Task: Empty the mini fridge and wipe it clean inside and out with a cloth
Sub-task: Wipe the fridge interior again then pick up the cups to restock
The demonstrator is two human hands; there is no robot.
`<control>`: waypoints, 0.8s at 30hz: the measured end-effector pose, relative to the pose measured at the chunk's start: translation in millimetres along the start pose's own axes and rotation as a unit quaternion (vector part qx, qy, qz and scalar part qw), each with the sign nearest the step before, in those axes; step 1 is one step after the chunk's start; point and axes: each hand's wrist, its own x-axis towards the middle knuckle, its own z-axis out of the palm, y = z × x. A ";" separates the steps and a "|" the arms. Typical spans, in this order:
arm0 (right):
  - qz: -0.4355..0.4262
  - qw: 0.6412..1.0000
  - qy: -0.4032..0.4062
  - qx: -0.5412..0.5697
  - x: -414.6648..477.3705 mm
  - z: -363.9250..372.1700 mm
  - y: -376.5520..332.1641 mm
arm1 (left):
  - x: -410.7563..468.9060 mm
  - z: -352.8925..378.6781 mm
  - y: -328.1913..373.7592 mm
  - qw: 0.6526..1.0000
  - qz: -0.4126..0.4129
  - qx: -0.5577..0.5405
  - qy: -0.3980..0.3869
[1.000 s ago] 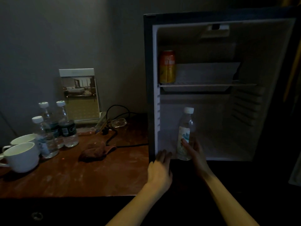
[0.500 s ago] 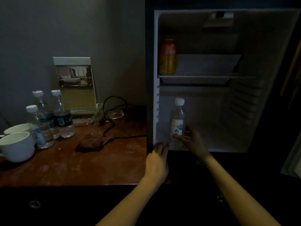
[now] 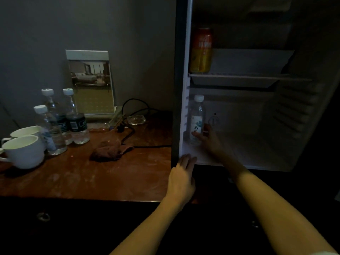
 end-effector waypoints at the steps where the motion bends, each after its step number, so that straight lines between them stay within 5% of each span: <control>1: -0.002 1.000 0.003 -0.003 5.4 1.8 1.5 | 0.2 0.1 0.0 1.000 0.001 -0.002 0.004; 24: -0.001 1.000 0.005 0.001 50.2 10.4 16.0 | -0.5 4.6 -4.0 1.000 -0.003 -0.016 0.018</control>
